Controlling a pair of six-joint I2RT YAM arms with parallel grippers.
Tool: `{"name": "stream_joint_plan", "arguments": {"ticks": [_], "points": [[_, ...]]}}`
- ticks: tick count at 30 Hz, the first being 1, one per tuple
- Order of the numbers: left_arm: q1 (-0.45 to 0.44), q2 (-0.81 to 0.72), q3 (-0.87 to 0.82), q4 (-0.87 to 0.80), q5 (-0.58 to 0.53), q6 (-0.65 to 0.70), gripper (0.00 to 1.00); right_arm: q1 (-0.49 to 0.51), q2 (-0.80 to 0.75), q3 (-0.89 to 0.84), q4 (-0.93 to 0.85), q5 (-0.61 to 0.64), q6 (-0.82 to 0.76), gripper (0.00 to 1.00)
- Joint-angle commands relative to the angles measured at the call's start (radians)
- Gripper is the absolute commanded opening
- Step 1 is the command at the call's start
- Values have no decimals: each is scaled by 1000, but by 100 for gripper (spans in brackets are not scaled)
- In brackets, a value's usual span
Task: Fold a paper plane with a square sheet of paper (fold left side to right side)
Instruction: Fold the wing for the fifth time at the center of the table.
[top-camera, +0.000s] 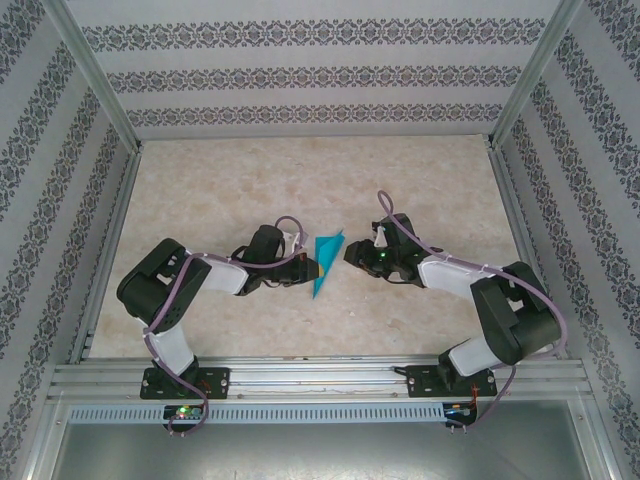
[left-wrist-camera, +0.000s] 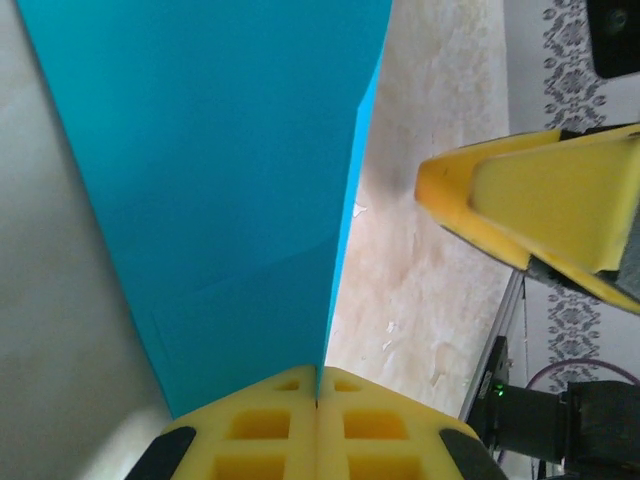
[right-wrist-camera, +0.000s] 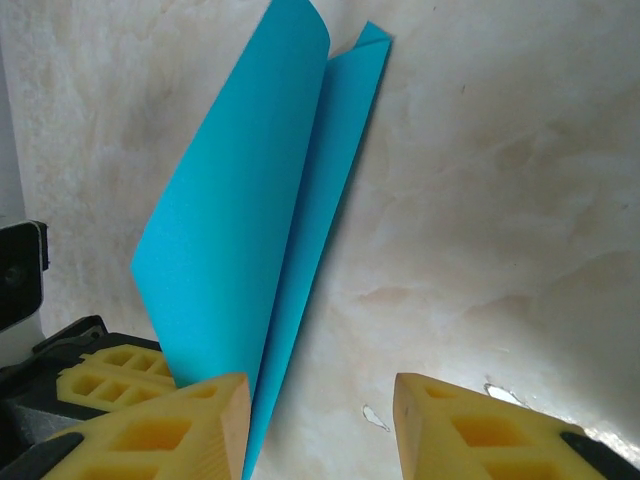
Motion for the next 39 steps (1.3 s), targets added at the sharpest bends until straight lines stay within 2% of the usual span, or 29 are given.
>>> {"name": "stream_joint_plan", "arguments": {"ticks": [1, 10, 24, 39], "points": [[16, 11, -21, 147, 23, -68, 0, 20, 26, 30, 46, 30, 22, 42], [28, 49, -37, 224, 44, -123, 0, 56, 97, 82, 77, 34, 33, 42], [43, 126, -43, 332, 68, -207, 0, 59, 159, 124, 90, 63, 36, 40], [51, 168, -33, 361, 81, -243, 0, 71, 249, 175, 142, 60, 50, 39]]}}
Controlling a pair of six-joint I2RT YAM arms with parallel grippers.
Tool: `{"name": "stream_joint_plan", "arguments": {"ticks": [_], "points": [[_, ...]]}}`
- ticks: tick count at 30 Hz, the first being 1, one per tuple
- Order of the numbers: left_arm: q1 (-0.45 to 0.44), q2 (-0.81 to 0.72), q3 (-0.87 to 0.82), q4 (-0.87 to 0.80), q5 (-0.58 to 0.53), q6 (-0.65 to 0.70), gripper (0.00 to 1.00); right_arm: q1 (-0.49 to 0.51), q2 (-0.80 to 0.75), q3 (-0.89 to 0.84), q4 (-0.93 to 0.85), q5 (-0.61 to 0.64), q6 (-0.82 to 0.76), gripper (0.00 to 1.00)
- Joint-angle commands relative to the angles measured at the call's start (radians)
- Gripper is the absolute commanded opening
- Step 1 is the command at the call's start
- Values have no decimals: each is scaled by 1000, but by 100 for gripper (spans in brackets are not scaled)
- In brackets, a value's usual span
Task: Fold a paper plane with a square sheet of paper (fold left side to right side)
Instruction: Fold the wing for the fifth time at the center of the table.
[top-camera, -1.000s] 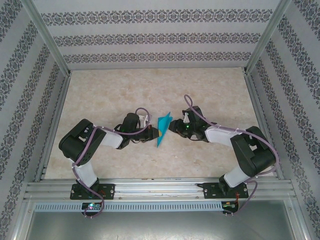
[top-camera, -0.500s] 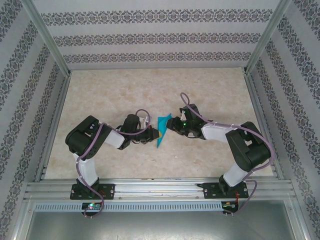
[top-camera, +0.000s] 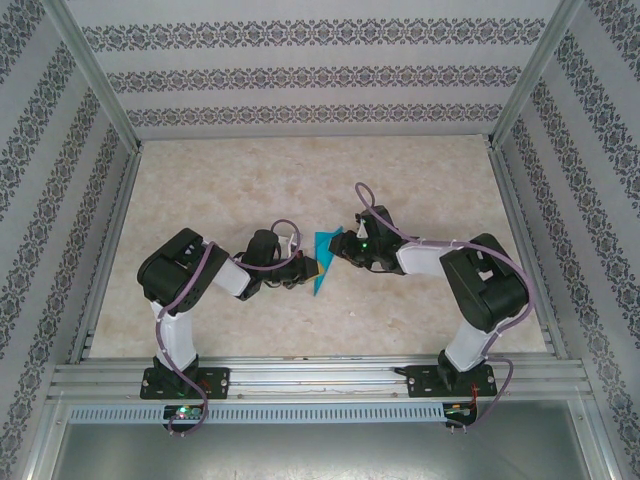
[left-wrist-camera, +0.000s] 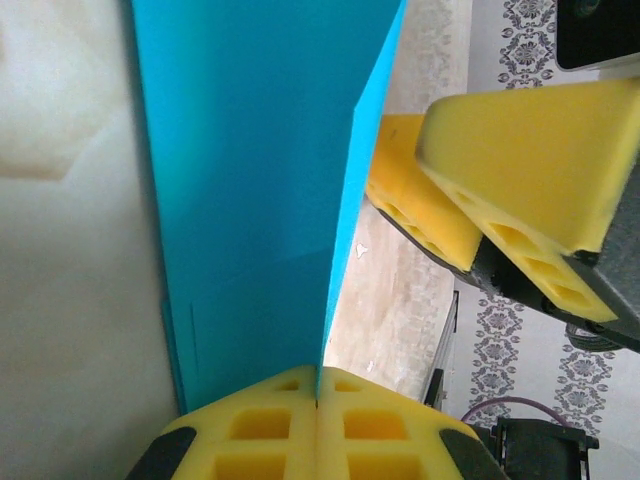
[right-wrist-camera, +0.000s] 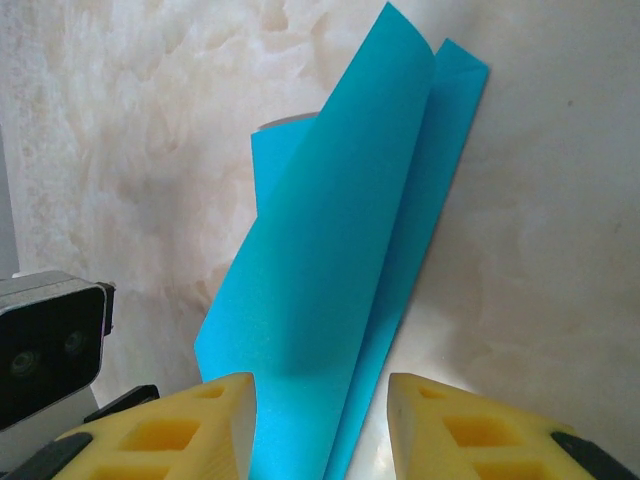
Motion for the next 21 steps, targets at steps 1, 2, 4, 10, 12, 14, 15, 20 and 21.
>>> {"name": "stream_joint_plan", "arguments": {"ticks": [1, 2, 4, 10, 12, 14, 15, 20, 21], "points": [[16, 12, 0, 57, 17, -18, 0, 15, 26, 35, 28, 13, 10, 39], [16, 14, 1, 57, 17, -17, 0, 16, 30, 38, 28, 14, 10, 39], [16, 13, -1, 62, 18, -22, 0, 20, 41, 46, 30, 16, 11, 39], [17, 17, -5, 74, 16, -28, 0, 24, 64, 58, 30, 18, 14, 38], [17, 20, -4, 80, 16, -32, 0, 25, 71, 59, 31, 20, 15, 38], [16, 21, -6, 86, 16, -36, 0, 26, 77, 61, 31, 24, 17, 38], [17, 22, -5, 85, 16, -36, 0, 26, 81, 63, 31, 25, 19, 38], [17, 23, -5, 83, 15, -35, 1, 28, 101, 77, 11, 32, 23, 36], [17, 23, -4, 82, 15, -36, 3, 29, 106, 81, 2, 36, 23, 36]]}}
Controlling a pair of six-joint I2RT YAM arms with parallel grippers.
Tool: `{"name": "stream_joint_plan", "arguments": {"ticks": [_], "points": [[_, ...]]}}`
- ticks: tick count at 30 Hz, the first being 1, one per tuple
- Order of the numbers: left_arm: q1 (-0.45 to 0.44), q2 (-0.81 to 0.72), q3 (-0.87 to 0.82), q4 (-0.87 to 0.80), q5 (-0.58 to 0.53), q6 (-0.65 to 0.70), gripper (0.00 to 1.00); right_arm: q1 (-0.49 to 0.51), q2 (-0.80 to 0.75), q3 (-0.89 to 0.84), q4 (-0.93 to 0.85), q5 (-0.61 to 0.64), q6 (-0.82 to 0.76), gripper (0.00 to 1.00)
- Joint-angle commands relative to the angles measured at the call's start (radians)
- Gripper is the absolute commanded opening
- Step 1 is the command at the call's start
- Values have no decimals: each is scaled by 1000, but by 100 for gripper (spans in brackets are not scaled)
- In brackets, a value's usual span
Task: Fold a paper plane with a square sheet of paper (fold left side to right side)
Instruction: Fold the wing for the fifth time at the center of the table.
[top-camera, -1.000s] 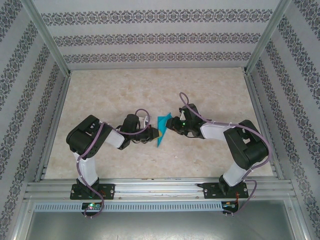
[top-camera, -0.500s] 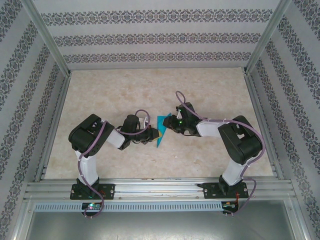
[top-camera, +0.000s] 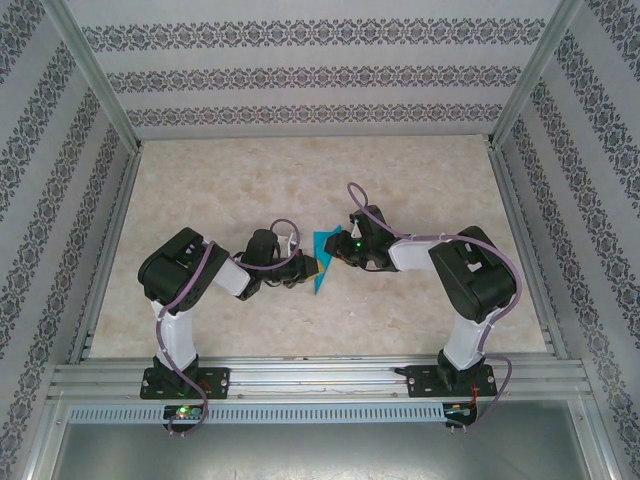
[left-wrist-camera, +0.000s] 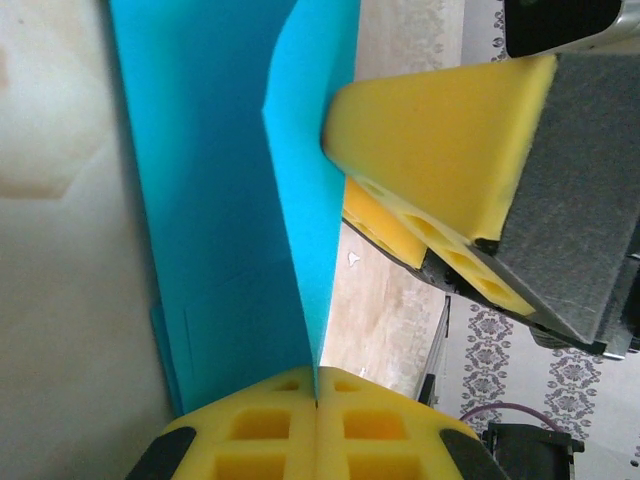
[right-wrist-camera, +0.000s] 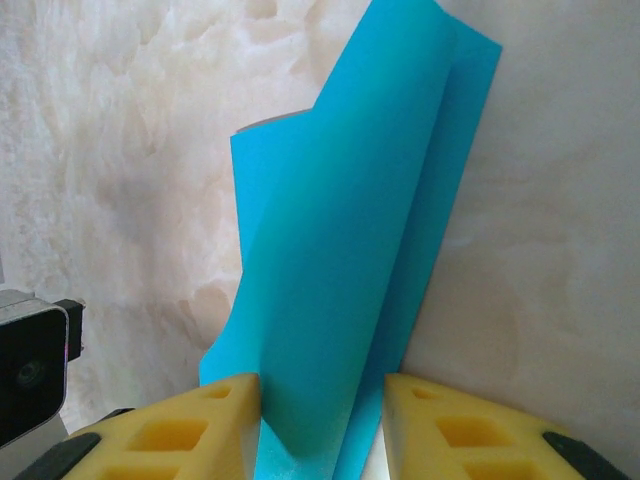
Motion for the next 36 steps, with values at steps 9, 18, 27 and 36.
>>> {"name": "stream_joint_plan", "arguments": {"ticks": [9, 18, 27, 36], "points": [[13, -1, -6, 18, 3, 2, 8, 21, 60, 48, -64, 58, 21, 34], [12, -1, -4, 13, 0, 0, 3, 13, -31, 29, -72, 60, -2, 35], [13, -2, -7, 14, -2, 0, 2, 12, -45, 31, -68, 49, 1, 35], [13, -4, -7, 16, -3, 1, 2, 16, -3, 39, -60, 47, 6, 35]]}}
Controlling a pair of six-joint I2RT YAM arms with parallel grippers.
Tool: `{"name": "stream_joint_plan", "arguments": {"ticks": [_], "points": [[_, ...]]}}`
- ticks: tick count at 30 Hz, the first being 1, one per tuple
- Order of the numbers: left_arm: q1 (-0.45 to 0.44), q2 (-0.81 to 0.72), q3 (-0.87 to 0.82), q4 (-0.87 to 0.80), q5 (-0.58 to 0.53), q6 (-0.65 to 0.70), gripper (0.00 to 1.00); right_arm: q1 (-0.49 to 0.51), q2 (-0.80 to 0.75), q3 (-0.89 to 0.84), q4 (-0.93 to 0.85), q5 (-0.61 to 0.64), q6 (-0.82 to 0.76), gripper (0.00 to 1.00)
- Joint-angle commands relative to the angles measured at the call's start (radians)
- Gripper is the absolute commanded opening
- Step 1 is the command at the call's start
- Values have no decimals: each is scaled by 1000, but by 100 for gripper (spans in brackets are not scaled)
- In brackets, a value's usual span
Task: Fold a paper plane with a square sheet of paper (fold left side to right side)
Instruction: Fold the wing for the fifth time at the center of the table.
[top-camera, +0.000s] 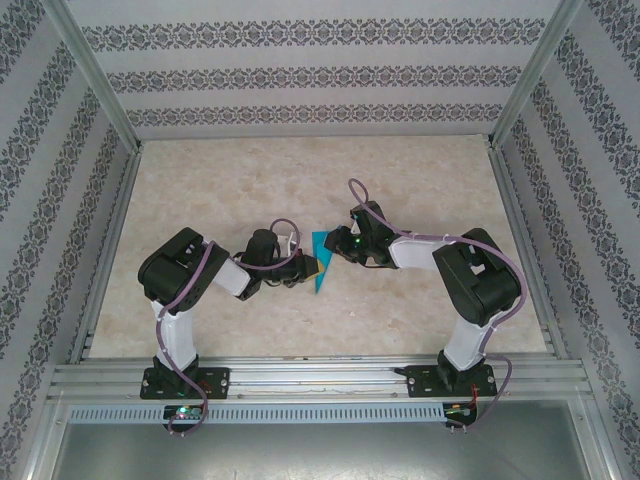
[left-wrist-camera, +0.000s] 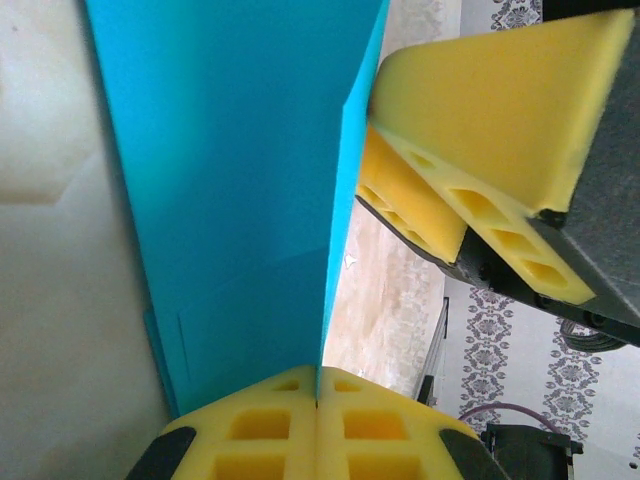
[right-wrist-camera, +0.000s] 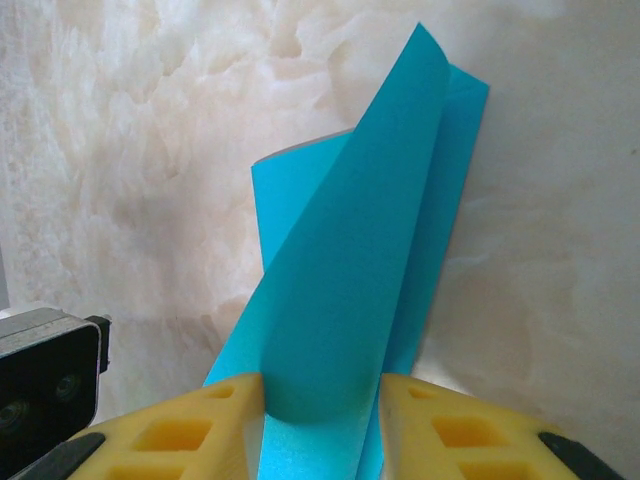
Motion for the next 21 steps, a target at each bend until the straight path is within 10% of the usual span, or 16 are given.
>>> {"name": "stream_joint_plan", "arguments": {"ticks": [1, 21], "points": [[12, -3, -7, 12, 0, 4, 2, 11, 27, 10, -2, 10, -9, 35], [13, 1, -2, 8, 1, 4, 2, 17, 26, 28, 6, -1, -6, 36]]}}
